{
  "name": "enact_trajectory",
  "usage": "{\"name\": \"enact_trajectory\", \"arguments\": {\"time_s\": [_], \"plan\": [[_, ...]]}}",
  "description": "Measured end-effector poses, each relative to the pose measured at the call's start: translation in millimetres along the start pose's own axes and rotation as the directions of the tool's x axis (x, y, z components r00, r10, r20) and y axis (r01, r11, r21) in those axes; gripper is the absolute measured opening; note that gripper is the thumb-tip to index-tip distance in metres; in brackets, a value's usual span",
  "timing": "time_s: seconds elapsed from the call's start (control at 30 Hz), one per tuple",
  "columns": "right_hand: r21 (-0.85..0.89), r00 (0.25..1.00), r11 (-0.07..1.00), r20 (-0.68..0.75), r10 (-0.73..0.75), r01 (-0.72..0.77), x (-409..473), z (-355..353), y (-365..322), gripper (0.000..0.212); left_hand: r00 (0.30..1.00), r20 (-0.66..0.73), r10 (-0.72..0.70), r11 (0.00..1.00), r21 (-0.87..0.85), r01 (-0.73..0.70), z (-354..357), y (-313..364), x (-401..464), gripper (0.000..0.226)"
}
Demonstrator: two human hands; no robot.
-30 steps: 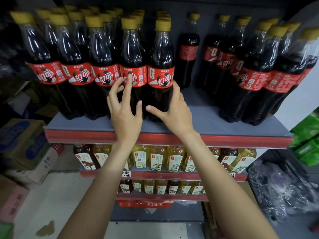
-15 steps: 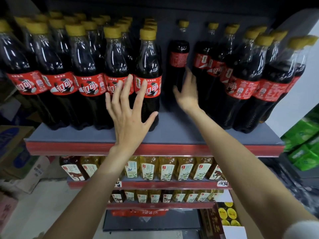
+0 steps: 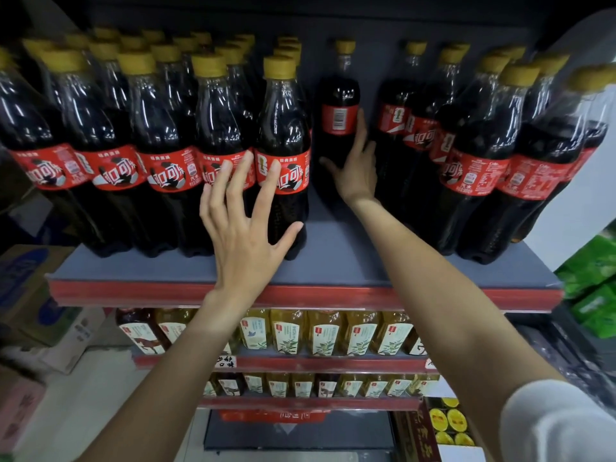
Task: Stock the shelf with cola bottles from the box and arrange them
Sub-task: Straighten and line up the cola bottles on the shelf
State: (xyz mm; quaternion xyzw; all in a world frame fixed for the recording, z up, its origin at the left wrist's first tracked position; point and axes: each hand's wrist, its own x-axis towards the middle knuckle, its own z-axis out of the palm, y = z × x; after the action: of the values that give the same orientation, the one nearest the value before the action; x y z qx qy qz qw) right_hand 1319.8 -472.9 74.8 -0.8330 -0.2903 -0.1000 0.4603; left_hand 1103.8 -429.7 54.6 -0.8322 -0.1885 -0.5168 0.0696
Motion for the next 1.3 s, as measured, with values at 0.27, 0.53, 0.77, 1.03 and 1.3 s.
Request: {"name": "enact_trajectory", "arguments": {"time_s": [0.27,0.53,0.77,1.03,1.3], "plan": [[0.154,0.994,0.988,0.102,-0.029,0.013,5,-9,5,0.1,1.0,0.009,-0.002,1.0,-0.025,0.002,2,-1,0,0.082],[0.227,0.997,0.973,0.073,0.035,-0.05,5,9,0,0.103,1.0,0.016,0.004,1.0,-0.021,-0.004,2,-2,-1,0.081],[0.221,0.998,0.974,0.04,-0.057,0.047,10,7,7,0.103,1.0,0.021,0.011,1.0,-0.018,-0.01,1,-2,0,0.08],[0.131,0.998,0.991,0.068,0.016,-0.025,14,15,-4,0.105,1.0,0.012,0.018,1.0,-0.008,-0.018,0,-2,0,0.081],[0.15,0.992,0.984,0.063,-0.105,0.094,6,11,2,0.097,1.0,0.02,0.012,1.0,-0.015,-0.012,0,-1,-2,0.08]]}}
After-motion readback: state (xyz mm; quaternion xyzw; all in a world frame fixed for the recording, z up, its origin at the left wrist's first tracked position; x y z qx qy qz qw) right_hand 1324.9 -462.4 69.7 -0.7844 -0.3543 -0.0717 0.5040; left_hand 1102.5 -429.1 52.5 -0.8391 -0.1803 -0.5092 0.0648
